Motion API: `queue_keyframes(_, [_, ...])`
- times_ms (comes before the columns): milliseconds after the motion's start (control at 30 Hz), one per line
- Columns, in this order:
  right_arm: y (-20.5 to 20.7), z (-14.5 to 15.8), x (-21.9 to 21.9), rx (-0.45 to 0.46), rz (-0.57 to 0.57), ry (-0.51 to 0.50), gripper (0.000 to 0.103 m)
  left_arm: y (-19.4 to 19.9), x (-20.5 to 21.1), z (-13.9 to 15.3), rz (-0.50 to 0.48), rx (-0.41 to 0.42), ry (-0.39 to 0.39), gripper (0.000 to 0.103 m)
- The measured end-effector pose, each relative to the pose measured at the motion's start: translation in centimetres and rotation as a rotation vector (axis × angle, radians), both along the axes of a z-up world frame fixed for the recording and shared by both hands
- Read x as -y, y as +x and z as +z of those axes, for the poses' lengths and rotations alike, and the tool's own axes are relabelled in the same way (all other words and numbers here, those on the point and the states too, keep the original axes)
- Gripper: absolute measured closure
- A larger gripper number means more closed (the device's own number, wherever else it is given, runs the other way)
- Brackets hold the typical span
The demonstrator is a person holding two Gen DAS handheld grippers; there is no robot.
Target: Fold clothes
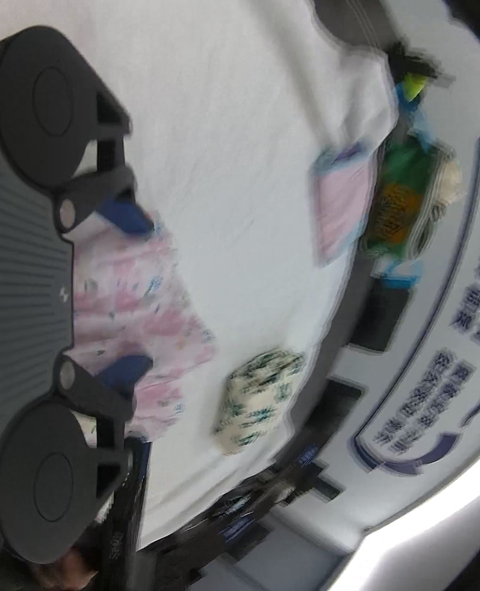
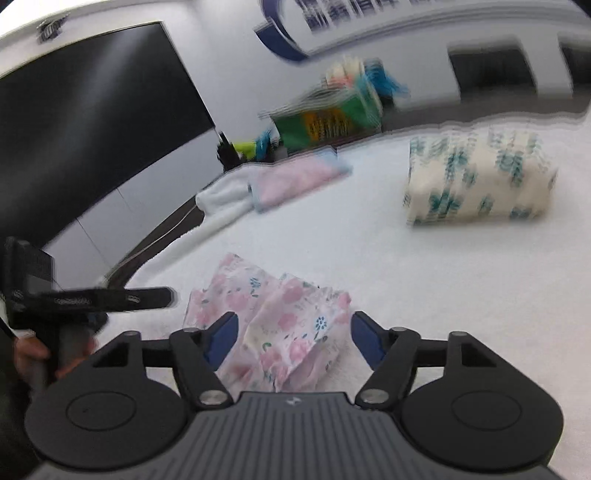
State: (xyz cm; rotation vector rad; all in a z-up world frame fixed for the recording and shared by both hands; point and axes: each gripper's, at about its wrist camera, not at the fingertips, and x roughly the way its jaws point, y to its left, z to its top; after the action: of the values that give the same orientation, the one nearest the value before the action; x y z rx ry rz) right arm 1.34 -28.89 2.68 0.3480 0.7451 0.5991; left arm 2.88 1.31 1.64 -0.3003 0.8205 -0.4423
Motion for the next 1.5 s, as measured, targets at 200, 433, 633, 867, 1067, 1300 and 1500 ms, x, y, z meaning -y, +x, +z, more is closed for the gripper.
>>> queue_keyframes(200, [2.1,-1.8,-3.7,-0.027,0.1,-0.019,0.095,0.5,1.9,-0.7,-0.098,0.026,-0.086,0.087])
queue_keyframes(433, [-0.2,1.1,-2.1,0.107,0.081,-0.137,0.049,-1.8,0.0,0.7,-0.074,0.108,0.026,0.05])
queue_keyframes(633, [-8.3,5.5,-0.7,0.492,0.243,-0.301,0.036,-9.1,-1.8,4.3,-0.2,0.431,0.016,0.026])
queue_keyframes(867, [-7.1,3.3,-5.3,0.405,0.444,-0.275,0.041,-8.9,2.6,0.9,-0.482,0.314,0.086,0.06])
queue_keyframes(1067, [-4.1,-0.2,-3.9,0.164,0.504,-0.103,0.098,-8.8,1.1,-0.2,-0.457,0.202,-0.042,0.067])
queue_keyframes(1300, [-7.2,1.5,-4.5,0.319,0.514,-0.23,0.079,-7.5,1.7,-1.1,-0.463,0.177,-0.008,0.055])
queue_keyframes(1500, [-11.7,3.0,-7.4,0.589,0.686,-0.473,0.016,-5.8,1.3,-1.3,-0.443,0.093,-0.067,0.047])
